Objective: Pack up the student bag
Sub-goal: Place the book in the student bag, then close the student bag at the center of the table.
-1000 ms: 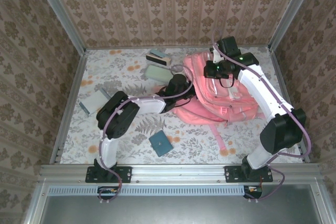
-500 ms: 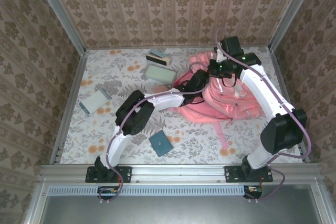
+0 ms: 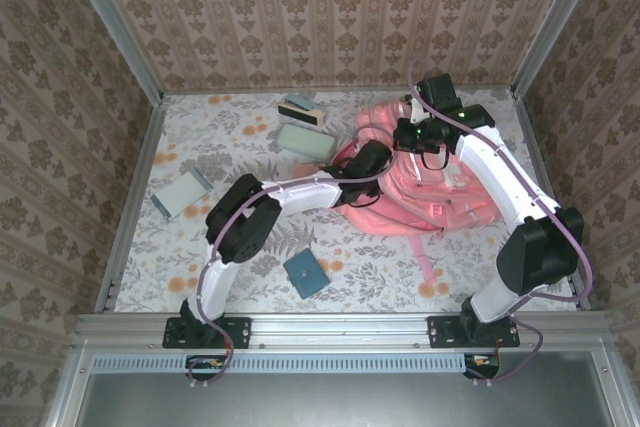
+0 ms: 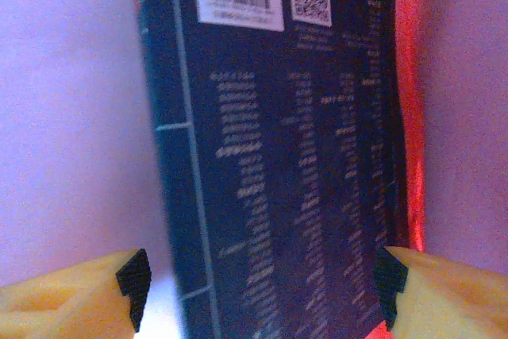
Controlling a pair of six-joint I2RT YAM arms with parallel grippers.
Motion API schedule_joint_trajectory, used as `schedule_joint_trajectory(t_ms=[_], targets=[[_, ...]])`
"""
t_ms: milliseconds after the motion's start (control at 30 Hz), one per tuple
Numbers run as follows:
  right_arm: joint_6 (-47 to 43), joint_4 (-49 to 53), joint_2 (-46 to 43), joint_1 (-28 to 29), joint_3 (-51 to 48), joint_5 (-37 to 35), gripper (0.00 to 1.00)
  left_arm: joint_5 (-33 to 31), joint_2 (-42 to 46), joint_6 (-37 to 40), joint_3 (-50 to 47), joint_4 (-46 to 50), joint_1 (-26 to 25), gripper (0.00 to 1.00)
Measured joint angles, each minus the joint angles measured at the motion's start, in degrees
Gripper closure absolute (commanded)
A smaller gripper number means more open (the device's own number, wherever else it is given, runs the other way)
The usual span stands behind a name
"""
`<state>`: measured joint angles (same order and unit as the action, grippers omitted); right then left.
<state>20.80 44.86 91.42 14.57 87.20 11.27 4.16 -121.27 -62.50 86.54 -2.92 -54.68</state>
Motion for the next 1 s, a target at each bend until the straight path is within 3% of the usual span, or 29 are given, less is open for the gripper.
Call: schedule_joint_trajectory(t_ms=[333, 600, 800, 1000], targets=[[-0.1, -3.4, -0.9, 0.4, -3.0, 1.5, 1.0, -3.4, 13.2, 5.5, -10.0, 5.6, 2.1, 0.24], [-1.3, -9.3, -3.1, 4.4, -7.9, 4.6, 1.0, -4.7, 26.4, 11.8, -18.5, 15.4, 6.1, 0.22], [-2.5, -9.9, -2.7, 4.4, -11.6, 0.9, 1.0, -6.1, 38.2, 13.4, -22.5, 17.9, 11.8, 0.22], [-3.6, -7.6, -2.4, 3.1, -11.9, -6.2, 0.96, -5.9, 41.6, 14.4, -25.3, 18.2, 12.4, 0.22]])
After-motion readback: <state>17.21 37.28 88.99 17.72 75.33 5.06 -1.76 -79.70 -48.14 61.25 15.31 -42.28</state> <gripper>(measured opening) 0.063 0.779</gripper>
